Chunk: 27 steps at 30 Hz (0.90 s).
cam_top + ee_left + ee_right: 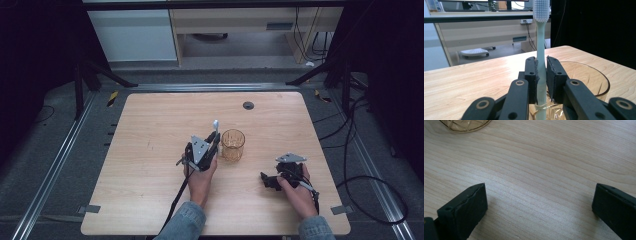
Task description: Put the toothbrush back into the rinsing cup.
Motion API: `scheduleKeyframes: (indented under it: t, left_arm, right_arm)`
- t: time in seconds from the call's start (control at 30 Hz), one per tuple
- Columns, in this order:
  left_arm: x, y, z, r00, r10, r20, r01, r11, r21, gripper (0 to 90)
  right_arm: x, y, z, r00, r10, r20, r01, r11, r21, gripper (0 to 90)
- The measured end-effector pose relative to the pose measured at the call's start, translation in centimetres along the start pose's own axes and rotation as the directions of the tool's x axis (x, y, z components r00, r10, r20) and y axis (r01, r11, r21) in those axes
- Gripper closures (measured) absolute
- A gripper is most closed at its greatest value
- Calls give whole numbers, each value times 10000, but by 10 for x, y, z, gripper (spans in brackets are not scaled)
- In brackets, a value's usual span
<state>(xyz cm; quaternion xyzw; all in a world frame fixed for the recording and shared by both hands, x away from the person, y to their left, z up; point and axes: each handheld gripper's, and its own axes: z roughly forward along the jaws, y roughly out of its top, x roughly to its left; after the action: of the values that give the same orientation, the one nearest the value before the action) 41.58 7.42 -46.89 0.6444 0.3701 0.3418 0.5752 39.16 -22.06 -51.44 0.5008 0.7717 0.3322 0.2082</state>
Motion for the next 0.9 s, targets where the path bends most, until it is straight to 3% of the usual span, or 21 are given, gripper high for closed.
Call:
scheduleKeyframes:
  t: [0.9]
  left_arm:
    - [0,-5,1,9999,-84,74,82,9998,204,784]
  right_arm:
    - [-1,0,1,9999,-149,62,150,9999,-49,4]
